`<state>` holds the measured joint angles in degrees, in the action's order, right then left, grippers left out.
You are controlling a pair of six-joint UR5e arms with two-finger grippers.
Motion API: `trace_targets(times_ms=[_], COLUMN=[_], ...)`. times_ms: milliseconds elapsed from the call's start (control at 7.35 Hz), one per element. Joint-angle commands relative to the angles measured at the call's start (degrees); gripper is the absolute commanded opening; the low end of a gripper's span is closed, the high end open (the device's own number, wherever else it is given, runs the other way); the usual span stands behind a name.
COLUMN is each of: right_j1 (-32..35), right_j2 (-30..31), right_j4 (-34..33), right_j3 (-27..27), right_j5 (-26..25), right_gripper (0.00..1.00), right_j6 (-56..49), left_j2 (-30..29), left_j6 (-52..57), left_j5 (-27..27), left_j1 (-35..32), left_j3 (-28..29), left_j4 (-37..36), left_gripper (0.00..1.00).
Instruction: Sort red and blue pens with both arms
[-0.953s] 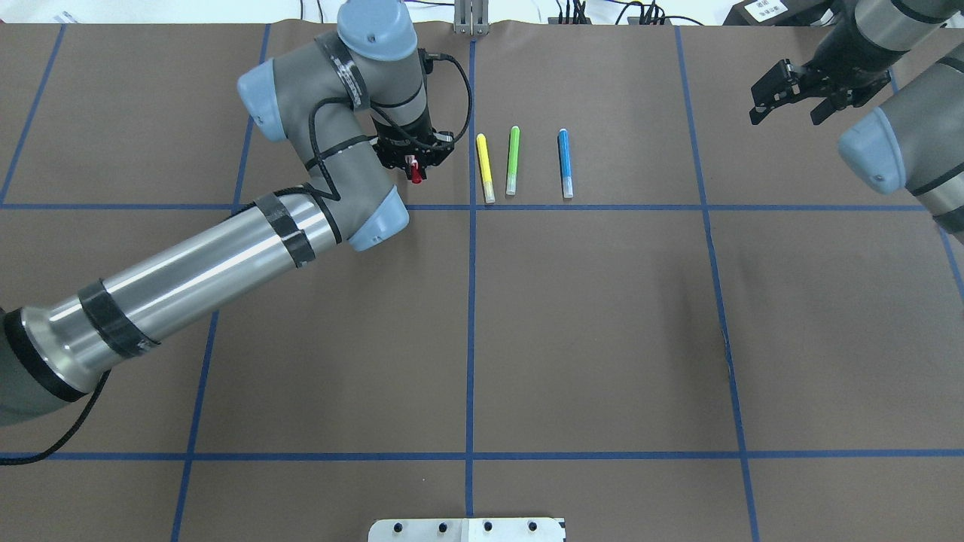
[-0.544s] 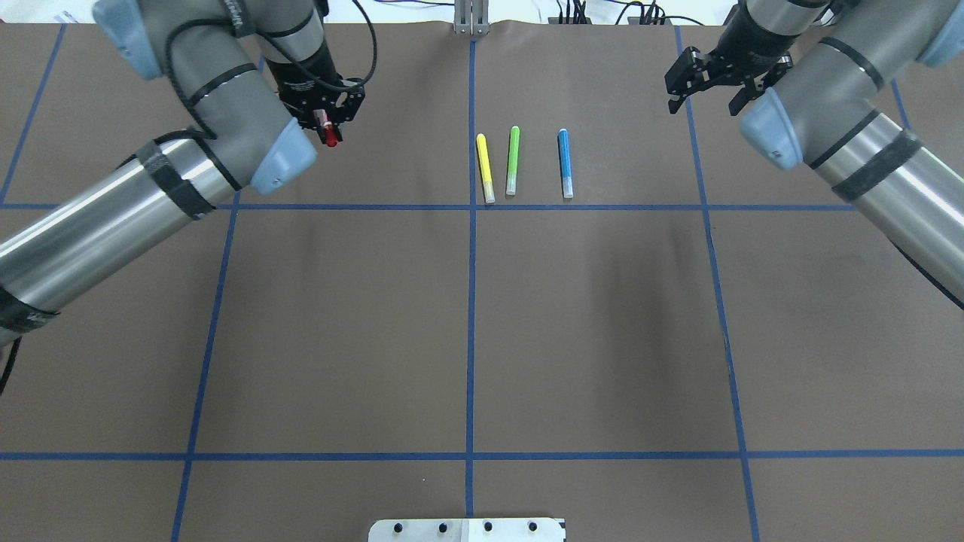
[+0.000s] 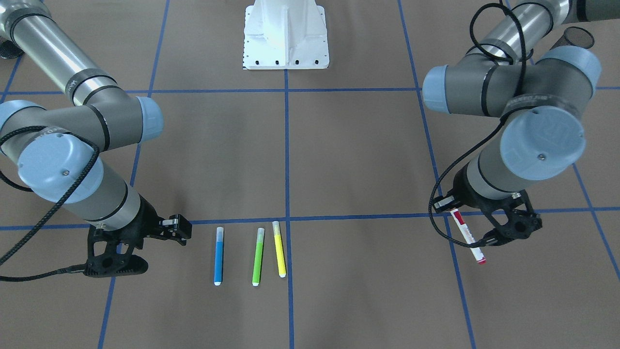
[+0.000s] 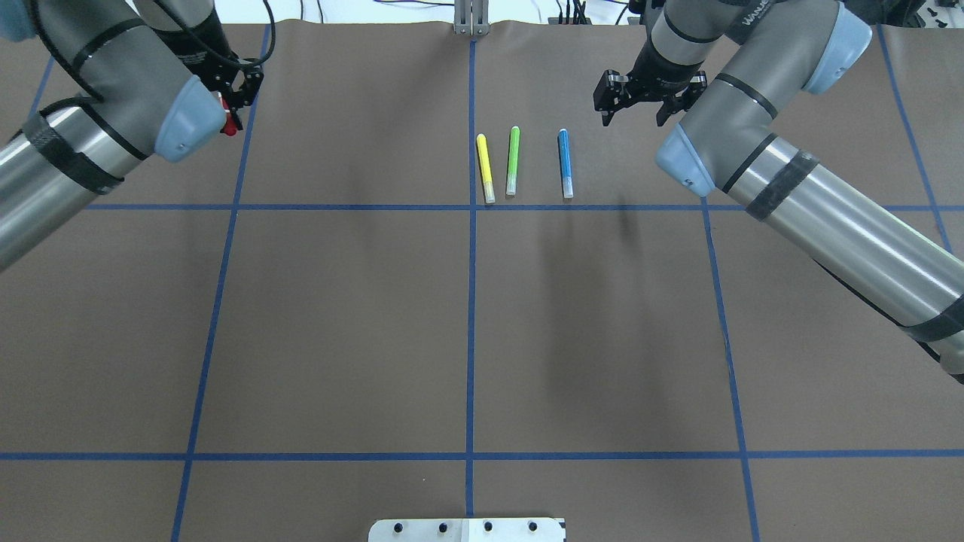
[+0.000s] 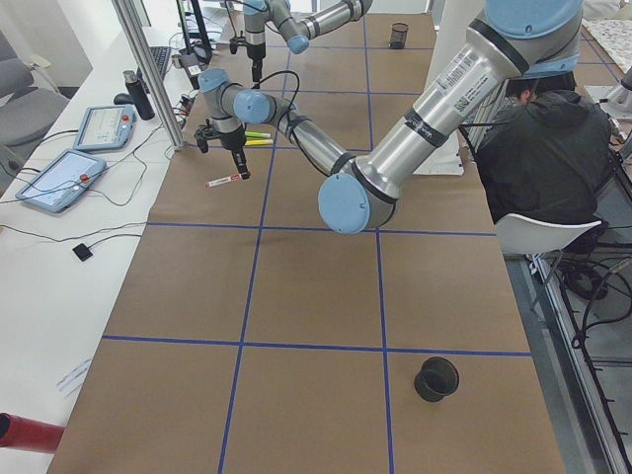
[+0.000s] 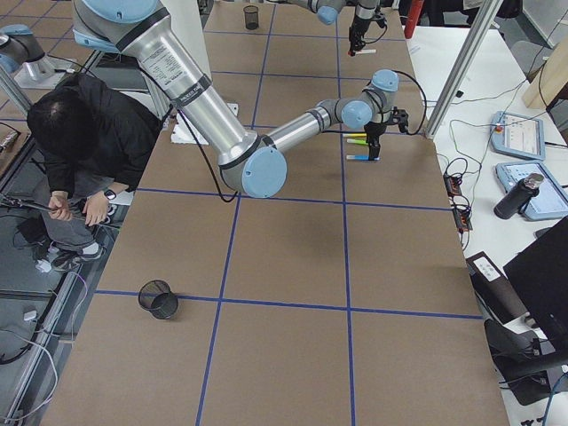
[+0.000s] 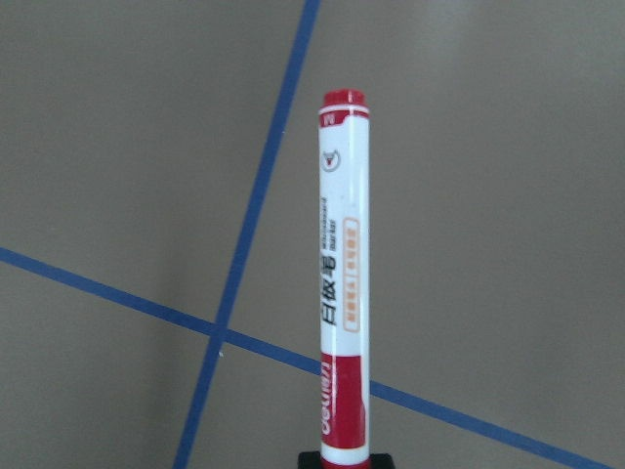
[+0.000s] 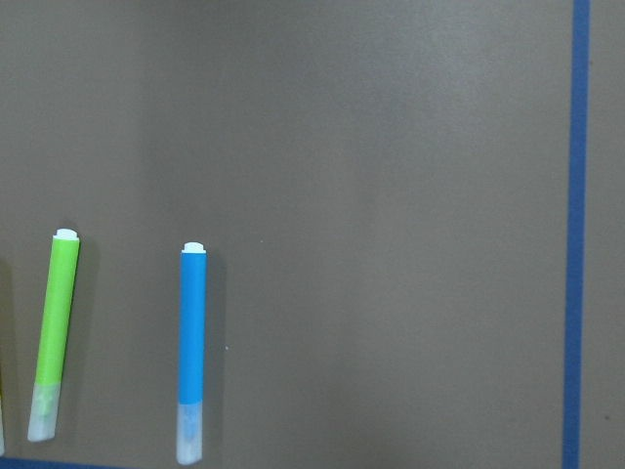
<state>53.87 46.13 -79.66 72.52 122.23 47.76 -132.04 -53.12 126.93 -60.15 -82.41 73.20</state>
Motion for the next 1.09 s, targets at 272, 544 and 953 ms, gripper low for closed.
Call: trace_targets(times_ms=[272, 544, 953], right_j1=[-3.7, -6.8, -8.3], right_j2=[-5.2, -6.9, -6.5], right_j4=[7.2, 8.9, 9.2], right_j3=[-9.3, -12.4, -13.0], right_j5=[-5.1, -7.7, -7.9], right_gripper=[0.91, 0.91, 0.89], right_j6=[2.8, 6.1, 7.8], left_j2=[6.8, 7.3, 7.2], left_j6=[10.9, 12.2, 17.6], left_j5=[-5.6, -5.6, -5.6], left_j1=[-7.0, -8.4, -8.7], left_j3=[-1.2, -0.9, -3.1], left_j4=[-1.0, -1.6, -9.7], left_gripper=[0.0, 0.0, 0.0])
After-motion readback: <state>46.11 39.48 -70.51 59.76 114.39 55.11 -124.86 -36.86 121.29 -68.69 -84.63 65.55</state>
